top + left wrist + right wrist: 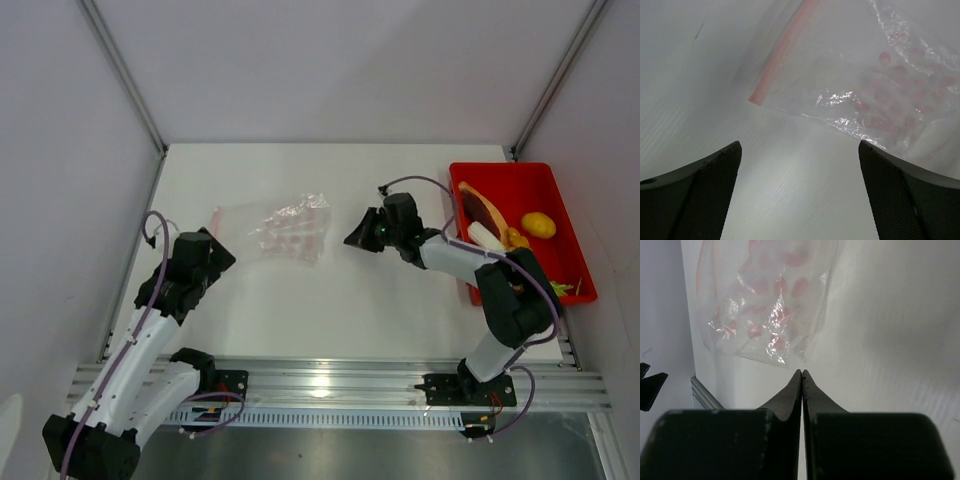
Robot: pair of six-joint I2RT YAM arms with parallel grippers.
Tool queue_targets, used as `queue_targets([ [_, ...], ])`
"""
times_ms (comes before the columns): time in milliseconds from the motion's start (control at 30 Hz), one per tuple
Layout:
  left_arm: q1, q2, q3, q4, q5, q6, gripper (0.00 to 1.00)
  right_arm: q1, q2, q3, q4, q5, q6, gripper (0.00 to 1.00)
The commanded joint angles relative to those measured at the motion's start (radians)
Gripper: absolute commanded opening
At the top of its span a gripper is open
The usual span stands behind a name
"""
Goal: Place the food in the zip-top bag and seal the zipper
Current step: Pick up the zipper food storage bag at the center of the board.
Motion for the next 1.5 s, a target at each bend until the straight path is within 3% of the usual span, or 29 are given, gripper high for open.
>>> queue_targets([
  [0,0.015,0.046,0.037,0.043,-0.026,-0.021,0.99,-0.023,-0.114,-0.027,-0.090,0.023,-0.118,0.00],
  [33,0.021,0.064,0.040,0.050,-0.020,-0.025,0.99,-0.027,-0.126,-0.029,-0.111,0.026,-0.153,0.01],
  [167,0.119,0.179,0.046,0.118,0.031,-0.027,0.99,-0.036,-0.195,-0.032,-0.199,0.004,-0.215,0.39],
  [267,0.228,0.303,0.069,0.144,0.110,-0.051,0.99,-0.040,-0.256,-0.041,-0.225,-0.025,-0.247,0.48],
  [400,0.337,0.461,0.069,0.263,0.265,-0.019,0.99,-0.045,-0.344,-0.061,-0.263,-0.049,-0.273,0.50],
  [533,0.364,0.549,0.092,0.343,0.301,0.048,1.00,-0.059,-0.444,-0.095,-0.291,-0.057,-0.303,0.53],
  [800,0.387,0.569,0.034,0.647,0.465,0.150,0.99,-0.134,-0.605,-0.158,-0.308,-0.082,-0.336,0.54],
  [1033,0.437,0.688,0.080,0.681,0.551,0.131,0.97,-0.154,-0.663,-0.178,-0.306,-0.091,-0.346,0.54],
  [1267,0.460,0.751,0.061,0.793,0.652,0.121,0.86,-0.157,-0.701,-0.195,-0.305,-0.095,-0.362,0.54],
  [1467,0.462,0.741,0.071,0.784,0.625,0.137,0.84,-0.160,-0.712,-0.202,-0.314,-0.094,-0.369,0.54],
])
